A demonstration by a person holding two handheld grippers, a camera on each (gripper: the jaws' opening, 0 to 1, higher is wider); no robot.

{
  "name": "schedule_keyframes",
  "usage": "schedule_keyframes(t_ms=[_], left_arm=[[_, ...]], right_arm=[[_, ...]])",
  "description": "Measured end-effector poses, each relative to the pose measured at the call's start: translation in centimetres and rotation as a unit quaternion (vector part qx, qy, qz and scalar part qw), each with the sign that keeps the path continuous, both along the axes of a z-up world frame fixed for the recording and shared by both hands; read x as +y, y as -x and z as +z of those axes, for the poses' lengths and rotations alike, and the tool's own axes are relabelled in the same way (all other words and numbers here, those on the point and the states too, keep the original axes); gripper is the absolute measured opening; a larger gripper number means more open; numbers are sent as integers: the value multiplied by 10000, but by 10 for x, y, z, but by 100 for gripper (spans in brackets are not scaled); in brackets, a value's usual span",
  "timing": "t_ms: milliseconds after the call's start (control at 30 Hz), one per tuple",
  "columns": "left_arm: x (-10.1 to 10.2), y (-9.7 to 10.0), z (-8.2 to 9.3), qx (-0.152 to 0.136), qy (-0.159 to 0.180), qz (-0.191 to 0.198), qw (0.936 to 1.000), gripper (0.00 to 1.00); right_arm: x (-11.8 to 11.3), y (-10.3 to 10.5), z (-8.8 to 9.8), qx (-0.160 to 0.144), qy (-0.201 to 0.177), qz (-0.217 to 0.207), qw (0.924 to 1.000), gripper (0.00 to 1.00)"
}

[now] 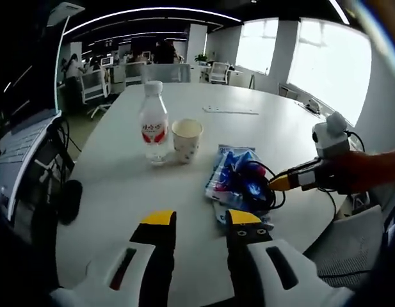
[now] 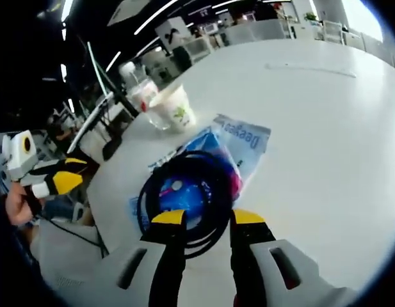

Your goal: Arrange the tabletop items into an orderly group along one side of the table until the central work area is clear of visible clutter.

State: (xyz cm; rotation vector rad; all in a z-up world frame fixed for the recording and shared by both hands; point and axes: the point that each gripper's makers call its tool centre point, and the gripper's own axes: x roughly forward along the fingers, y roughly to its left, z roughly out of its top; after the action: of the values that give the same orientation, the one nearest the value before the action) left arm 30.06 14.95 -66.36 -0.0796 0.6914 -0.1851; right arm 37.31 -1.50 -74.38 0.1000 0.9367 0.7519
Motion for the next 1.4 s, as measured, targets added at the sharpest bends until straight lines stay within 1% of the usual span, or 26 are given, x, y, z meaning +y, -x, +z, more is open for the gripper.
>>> schedule_keyframes(t_ms=[167, 233, 267, 300, 333, 400, 600, 633, 700, 800, 967, 1033, 1100, 1233, 1400], left_arm=[[-2, 2, 0, 8, -6, -24, 10000, 29], [-1, 3, -1, 37, -41, -25, 10000, 29], [0, 4, -3, 103, -60, -32, 9999, 29], [0, 4, -4, 93, -67, -25, 9999, 29], [1, 4, -4, 91, -62, -23, 9999, 29], [1, 4, -4, 93, -80, -34, 9999, 29], [0, 1, -2, 49, -50, -16, 10000, 28], [-1, 0, -1, 47, -42, -17, 10000, 28], [-1, -1, -1, 32, -55, -30, 10000, 28], [-2, -1, -1, 20, -48, -51, 10000, 28], [-4, -1, -1, 11, -28, -74, 10000, 28], [-4, -2, 0, -6, -10, -87, 10000, 28], [-4, -2, 0, -6, -20, -101, 9999, 28], [-5, -4, 1, -23, -14, -119, 9999, 29], [-7, -6, 2, -38, 1, -144, 9999, 29]], right_arm=[[-1, -2, -3, 41, 54, -40, 10000, 19], [-3, -4, -5, 5, 145, -59, 9999, 14], [-4, -5, -5, -10, 171, -60, 9998, 10], [-6, -5, -6, -11, 210, -62, 9998, 6], [-9, -6, -6, -14, 256, -71, 9996, 5], [-10, -8, -1, -7, 89, -201, 9998, 4], [-12, -6, 5, -23, 36, -237, 9997, 2], [-12, -9, 9, -66, -30, -359, 9993, 1], [-11, -10, 16, -103, -168, -389, 9990, 0], [-7, -8, 24, -232, -128, -246, 9993, 0], [-4, -6, 38, -380, -223, -182, 9989, 0], [0, -5, 45, -459, -299, -90, 9985, 0], [1, -5, 49, -562, -274, -8, 9980, 0], [3, -3, 59, -638, -360, 32, 9973, 0], [7, 2, 70, -793, -408, 195, 9958, 0]])
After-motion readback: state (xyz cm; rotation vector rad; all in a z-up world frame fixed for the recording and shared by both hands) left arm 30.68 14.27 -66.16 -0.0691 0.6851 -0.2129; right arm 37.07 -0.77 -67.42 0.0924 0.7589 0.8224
